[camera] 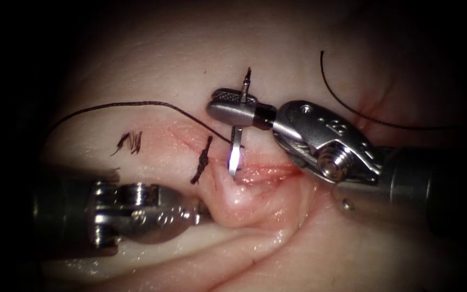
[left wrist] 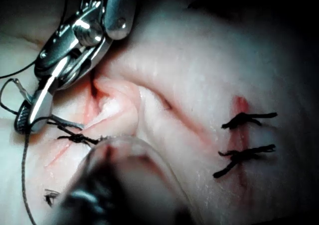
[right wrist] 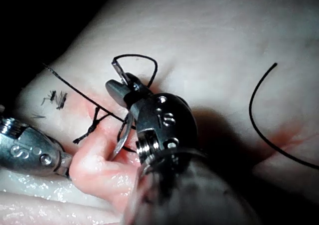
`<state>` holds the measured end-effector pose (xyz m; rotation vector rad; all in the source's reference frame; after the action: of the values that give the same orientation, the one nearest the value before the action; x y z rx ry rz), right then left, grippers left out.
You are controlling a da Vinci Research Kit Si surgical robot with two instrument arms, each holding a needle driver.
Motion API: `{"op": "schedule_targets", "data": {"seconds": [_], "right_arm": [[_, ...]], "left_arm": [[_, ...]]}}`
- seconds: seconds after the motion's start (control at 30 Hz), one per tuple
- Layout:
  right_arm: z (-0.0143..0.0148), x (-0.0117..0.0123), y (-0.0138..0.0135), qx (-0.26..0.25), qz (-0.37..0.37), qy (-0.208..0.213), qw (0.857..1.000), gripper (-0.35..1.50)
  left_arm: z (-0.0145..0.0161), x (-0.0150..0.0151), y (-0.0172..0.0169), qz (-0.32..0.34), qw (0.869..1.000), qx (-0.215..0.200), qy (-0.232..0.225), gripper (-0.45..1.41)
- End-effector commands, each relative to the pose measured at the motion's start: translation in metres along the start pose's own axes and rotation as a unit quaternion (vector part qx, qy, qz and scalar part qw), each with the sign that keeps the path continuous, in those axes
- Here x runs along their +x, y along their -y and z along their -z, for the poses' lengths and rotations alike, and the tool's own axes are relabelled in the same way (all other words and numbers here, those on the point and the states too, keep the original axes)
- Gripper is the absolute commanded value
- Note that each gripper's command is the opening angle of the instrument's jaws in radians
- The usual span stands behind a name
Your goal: Wound Closure
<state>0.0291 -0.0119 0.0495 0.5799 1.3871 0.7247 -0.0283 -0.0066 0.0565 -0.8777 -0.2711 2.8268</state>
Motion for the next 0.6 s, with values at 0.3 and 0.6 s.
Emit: {"op": "schedule_targets", "data": {"seconds": [0.3,0.6], "right_arm": [[-0.0007,0.0002,0.0006,0.014,-0.085,0.014,0.996,-0.35],[-0.0003,0.0001,0.0013,0.022,-0.204,0.015,0.979,-0.35]], "left_arm": [[-0.0008,0.0002,0.0002,0.000,1.000,0.001,0.000,-0.43],[-0.0007,0.0001,0.0002,0.000,1.000,0.001,0.000,-0.43]]}}
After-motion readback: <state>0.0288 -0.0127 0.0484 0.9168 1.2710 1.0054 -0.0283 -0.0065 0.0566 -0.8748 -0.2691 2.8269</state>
